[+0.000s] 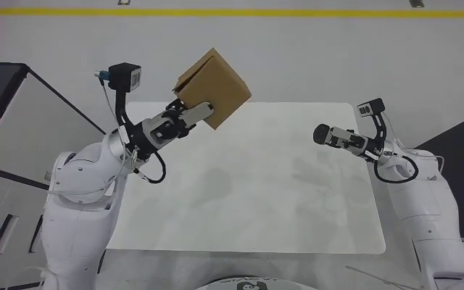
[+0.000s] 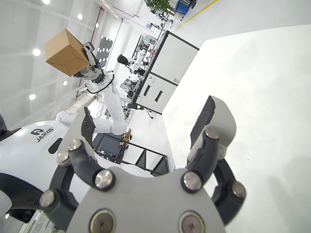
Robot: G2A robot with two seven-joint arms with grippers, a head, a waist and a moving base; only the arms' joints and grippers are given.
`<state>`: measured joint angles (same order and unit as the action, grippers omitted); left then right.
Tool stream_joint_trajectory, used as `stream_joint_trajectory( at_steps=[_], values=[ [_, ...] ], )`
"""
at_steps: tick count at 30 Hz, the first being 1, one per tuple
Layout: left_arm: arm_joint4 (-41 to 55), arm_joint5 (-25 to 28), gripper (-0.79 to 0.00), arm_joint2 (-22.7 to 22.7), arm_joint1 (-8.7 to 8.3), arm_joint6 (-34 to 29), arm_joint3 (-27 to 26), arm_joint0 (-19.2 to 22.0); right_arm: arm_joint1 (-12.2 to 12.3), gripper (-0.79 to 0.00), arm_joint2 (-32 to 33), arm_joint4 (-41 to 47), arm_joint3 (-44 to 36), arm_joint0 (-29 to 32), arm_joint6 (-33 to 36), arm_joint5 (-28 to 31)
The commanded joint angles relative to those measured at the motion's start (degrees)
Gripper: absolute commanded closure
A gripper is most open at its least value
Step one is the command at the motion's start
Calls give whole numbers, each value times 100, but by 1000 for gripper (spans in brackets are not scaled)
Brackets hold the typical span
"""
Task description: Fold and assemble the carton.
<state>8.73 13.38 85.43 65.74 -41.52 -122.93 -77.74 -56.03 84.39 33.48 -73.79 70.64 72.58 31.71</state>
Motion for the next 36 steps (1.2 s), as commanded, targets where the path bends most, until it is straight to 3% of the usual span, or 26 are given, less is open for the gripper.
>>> stream_joint_trajectory(
  at_steps=[1, 8, 15, 21, 26, 36],
  values=[
    [498, -506, 0, -76, 24, 337, -67, -83, 0, -785, 0, 0, 0, 0, 0, 0],
    [1968, -1748, 0, -407, 84, 775, -231, -225, 0, -785, 0, 0, 0, 0, 0, 0],
    [1885, -1705, 0, -374, 83, 850, -251, -200, 0, -785, 0, 0, 0, 0, 0, 0],
    [3819, -1901, 0, -622, 199, 1547, -289, -372, 0, -785, 0, 0, 0, 0, 0, 0],
    [4691, -2316, 0, -778, 238, 1716, -352, -381, 0, -785, 0, 0, 0, 0, 0, 0],
    [5076, -2565, 0, -823, 257, 1741, -364, -393, 0, -785, 0, 0, 0, 0, 0, 0]
  ],
)
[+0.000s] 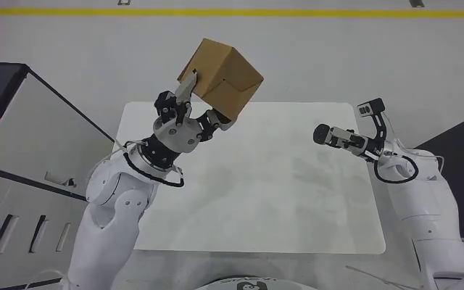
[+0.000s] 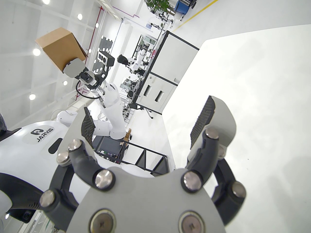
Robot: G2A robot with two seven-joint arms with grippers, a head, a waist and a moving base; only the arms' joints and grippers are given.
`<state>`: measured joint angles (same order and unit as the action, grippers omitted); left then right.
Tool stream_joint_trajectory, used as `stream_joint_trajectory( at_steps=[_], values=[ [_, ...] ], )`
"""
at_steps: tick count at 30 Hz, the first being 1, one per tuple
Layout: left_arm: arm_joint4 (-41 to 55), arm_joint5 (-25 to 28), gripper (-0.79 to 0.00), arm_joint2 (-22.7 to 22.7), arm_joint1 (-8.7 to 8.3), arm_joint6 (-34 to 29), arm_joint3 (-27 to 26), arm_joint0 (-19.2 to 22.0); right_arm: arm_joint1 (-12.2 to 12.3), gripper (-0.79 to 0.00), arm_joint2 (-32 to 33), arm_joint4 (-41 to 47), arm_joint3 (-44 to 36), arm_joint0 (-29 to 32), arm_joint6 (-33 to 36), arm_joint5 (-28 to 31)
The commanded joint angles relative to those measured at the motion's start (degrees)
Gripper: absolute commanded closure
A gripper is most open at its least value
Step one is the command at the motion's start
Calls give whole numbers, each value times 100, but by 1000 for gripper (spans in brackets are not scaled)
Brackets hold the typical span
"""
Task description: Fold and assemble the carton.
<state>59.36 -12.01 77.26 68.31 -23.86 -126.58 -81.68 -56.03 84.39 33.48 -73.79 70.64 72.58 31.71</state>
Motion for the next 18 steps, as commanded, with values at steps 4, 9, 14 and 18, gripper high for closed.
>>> stream_joint_trajectory(
  at_steps=[4, 9, 14, 18],
  values=[
    [111, -45, 0, -21, 6, -83, 22, -4, 0, -785, 0, 0, 0, 0, 0, 0],
    [695, -111, 0, -15, 33, 55, 16, -99, 0, -785, 0, 0, 0, 0, 0, 0],
    [1374, -66, 0, -11, 69, 206, -17, -193, 0, -785, 0, 0, 0, 0, 0, 0],
    [1542, -31, 0, -19, 85, 241, 5, -212, 0, -785, 0, 0, 0, 0, 0, 0]
  ],
)
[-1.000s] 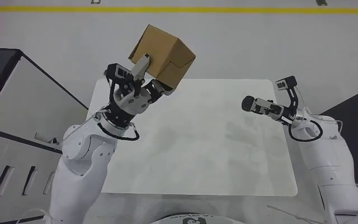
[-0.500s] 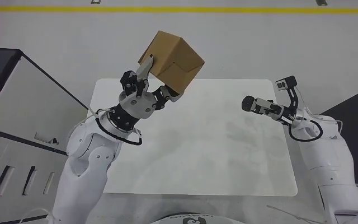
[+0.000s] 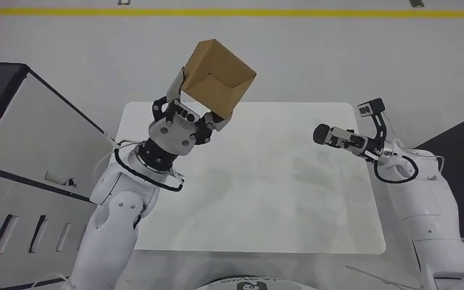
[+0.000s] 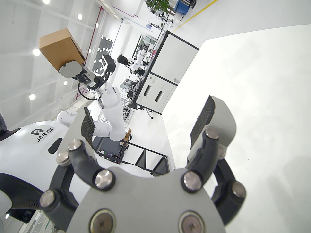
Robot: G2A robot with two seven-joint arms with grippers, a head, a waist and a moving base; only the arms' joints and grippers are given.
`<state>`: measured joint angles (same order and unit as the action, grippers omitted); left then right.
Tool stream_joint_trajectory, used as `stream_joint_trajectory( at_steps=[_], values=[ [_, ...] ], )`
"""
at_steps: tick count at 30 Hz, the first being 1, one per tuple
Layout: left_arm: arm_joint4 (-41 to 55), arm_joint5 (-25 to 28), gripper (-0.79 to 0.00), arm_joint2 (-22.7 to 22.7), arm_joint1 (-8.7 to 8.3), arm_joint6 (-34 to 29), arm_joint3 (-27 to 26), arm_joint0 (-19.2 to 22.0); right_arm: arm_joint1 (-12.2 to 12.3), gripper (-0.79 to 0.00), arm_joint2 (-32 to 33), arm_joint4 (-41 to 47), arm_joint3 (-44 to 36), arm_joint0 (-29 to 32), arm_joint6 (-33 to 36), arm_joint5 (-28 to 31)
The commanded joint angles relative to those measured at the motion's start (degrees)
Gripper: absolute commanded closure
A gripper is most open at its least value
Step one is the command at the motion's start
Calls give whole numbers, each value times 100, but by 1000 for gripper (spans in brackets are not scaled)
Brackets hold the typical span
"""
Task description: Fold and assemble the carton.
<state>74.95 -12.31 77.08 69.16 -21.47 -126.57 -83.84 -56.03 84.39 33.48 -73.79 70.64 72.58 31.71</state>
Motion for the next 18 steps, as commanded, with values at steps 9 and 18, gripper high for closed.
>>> stream_joint_trajectory(
  at_steps=[9, 18],
  values=[
    [-110, 90, 0, -64, 22, -1, 19, -48, 0, -785, 0, 0, 0, 0, 0, 0],
    [-3613, 802, 0, 171, -135, -1105, 296, 311, 0, -785, 0, 0, 0, 0, 0, 0]
  ],
)
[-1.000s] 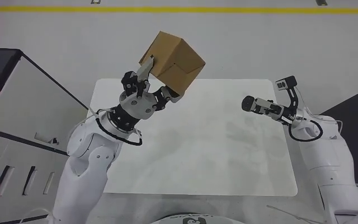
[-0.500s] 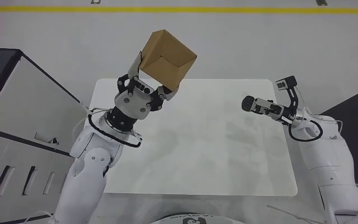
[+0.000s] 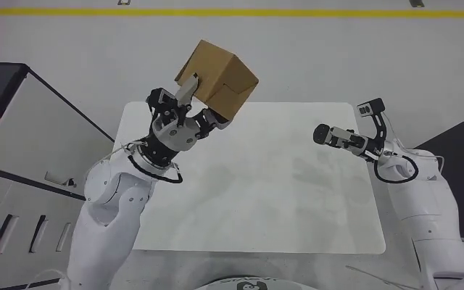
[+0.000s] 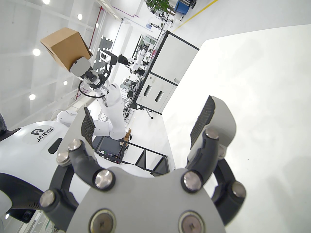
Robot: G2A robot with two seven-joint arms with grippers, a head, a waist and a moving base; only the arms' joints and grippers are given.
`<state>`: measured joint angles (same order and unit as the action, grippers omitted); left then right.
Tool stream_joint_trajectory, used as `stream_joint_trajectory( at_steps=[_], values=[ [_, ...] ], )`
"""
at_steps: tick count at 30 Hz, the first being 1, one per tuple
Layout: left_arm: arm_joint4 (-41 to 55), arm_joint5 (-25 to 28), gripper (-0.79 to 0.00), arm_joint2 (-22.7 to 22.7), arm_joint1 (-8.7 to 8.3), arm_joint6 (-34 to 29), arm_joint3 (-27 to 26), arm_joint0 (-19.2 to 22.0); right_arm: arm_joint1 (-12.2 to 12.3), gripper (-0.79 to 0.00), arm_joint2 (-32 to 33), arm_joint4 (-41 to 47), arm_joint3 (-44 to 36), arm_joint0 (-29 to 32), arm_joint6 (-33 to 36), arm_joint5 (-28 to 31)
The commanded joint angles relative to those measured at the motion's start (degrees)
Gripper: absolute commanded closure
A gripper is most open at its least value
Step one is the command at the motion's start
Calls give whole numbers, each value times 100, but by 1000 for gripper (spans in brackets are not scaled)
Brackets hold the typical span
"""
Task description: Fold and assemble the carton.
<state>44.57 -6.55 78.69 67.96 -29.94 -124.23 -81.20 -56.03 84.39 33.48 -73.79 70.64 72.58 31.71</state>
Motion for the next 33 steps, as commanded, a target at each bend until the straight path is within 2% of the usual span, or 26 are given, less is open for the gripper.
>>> stream_joint_trajectory(
  at_steps=[1, 8, 15, 18, 20, 23, 25, 33],
  values=[
    [-809, 402, 0, 15, -24, -381, 101, 81, 0, -785, 0, 0, 0, 0, 0, 0],
    [-1662, 1576, 0, -83, -31, -858, 109, 346, 0, -785, 0, 0, 0, 0, 0, 0],
    [-1727, 1641, 0, -83, -32, -885, 104, 369, 0, -785, 0, 0, 0, 0, 0, 0],
    [-2478, 1539, 0, -59, -81, -1261, 30, 396, 0, -785, 0, 0, 0, 0, 0, 0],
    [-2206, 1713, 0, -119, -72, -1288, 66, 355, 0, -785, 0, 0, 0, 0, 0, 0],
    [-2229, 2333, 0, -139, -81, -1660, 213, 397, 0, -785, 0, 0, 0, 0, 0, 0],
    [-1831, 2658, 0, -263, -64, -1695, 340, 340, 0, -785, 0, 0, 0, 0, 0, 0],
    [-463, 3108, 0, -535, -1, -1708, 607, 330, 0, -785, 0, 0, 0, 0, 0, 0]
  ],
)
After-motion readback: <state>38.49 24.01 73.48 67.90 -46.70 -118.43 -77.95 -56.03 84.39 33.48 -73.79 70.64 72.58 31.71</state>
